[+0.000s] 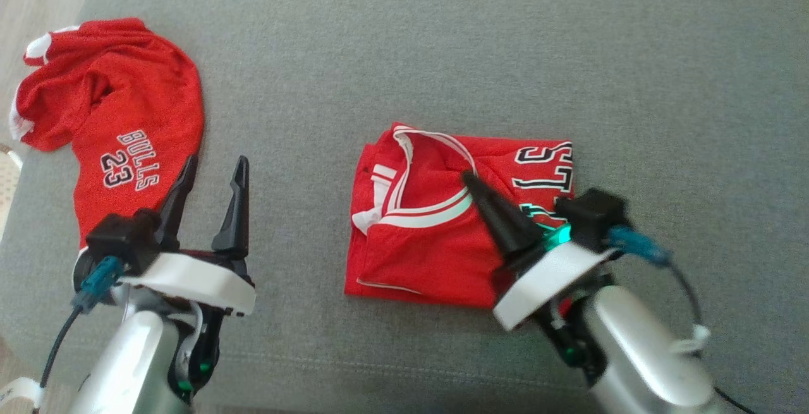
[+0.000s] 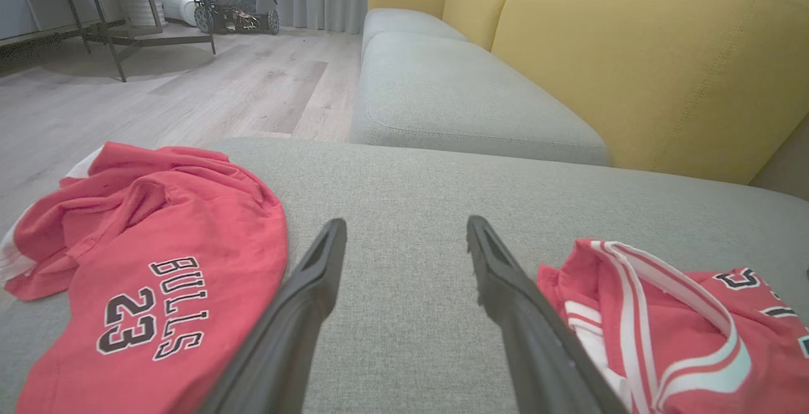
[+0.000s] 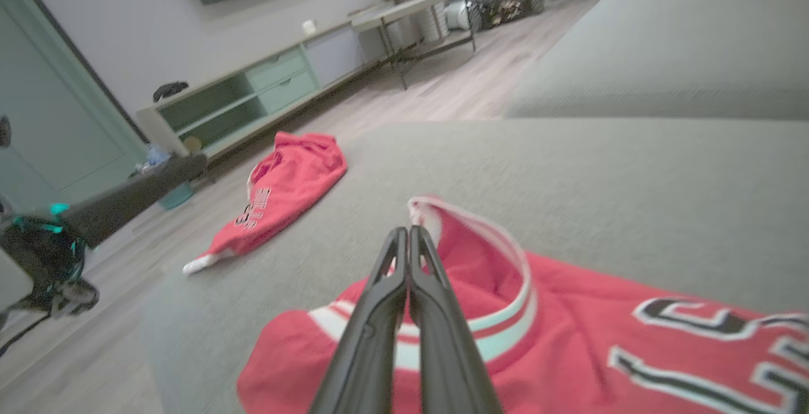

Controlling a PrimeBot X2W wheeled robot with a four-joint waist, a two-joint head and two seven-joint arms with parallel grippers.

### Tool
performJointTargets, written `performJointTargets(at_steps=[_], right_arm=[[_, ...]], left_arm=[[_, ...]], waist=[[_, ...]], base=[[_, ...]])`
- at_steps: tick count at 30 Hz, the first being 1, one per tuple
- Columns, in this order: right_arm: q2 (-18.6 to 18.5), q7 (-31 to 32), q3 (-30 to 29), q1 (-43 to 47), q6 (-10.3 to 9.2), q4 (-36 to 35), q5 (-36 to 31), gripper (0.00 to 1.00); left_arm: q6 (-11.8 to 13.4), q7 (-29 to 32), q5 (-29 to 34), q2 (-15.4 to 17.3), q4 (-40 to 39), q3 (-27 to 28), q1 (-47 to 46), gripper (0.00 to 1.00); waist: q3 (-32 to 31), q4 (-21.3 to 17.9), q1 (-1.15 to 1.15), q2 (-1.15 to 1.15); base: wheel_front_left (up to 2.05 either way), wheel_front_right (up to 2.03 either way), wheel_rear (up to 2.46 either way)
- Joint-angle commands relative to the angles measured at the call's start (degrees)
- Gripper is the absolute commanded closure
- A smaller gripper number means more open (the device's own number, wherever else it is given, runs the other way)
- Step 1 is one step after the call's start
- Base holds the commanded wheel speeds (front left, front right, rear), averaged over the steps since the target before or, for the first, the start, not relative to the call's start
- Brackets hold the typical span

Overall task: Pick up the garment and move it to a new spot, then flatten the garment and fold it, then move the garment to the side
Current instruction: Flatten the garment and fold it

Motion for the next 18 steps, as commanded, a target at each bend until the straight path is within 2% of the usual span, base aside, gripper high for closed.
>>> performJointTargets(at_steps=[1,11,12,13,14,18], right_arm=[[-0.06,-0.34,-0.63,1.06,-0.05,-2.94,-0.78,1.00],[-0.04,2.13,-21.34,8.22,-0.05,-14.50,-6.54,1.00],[0.11,2.93,-25.38,9.54,-0.05,-15.98,-7.82,0.64],[0.21,3.18,-27.26,10.12,-0.05,-16.78,-8.53,0.23],[0.36,3.39,-28.97,10.71,-0.05,-17.54,-9.15,0.00],[0.82,4.78,-34.15,13.35,-0.05,-19.96,-11.16,0.00]], left_arm=[[0.43,-0.71,0.00,1.83,-1.72,2.42,-0.91,0.00],[1.99,-0.27,0.94,3.20,-3.59,2.48,0.11,0.00],[2.33,-0.09,1.10,3.42,-4.04,2.41,0.53,0.00],[2.46,0.02,1.15,3.53,-4.25,2.37,0.74,0.00],[2.59,0.11,1.22,3.65,-4.45,2.32,0.95,0.00],[3.05,0.47,1.47,4.07,-5.18,2.07,1.83,0.00]], waist=[[-0.54,-0.51,0.00,0.00],[-2.44,-2.00,0.00,0.00],[-2.92,-2.24,0.00,0.00],[-3.15,-2.35,0.00,0.00],[-3.40,-2.46,0.00,0.00],[-4.45,-2.77,0.00,0.00]], base=[[0.00,0.00,0.00],[0.00,0.00,0.00],[0.00,0.00,0.00],[0.00,0.00,0.00],[0.00,0.00,0.00],[0.00,0.00,0.00]])
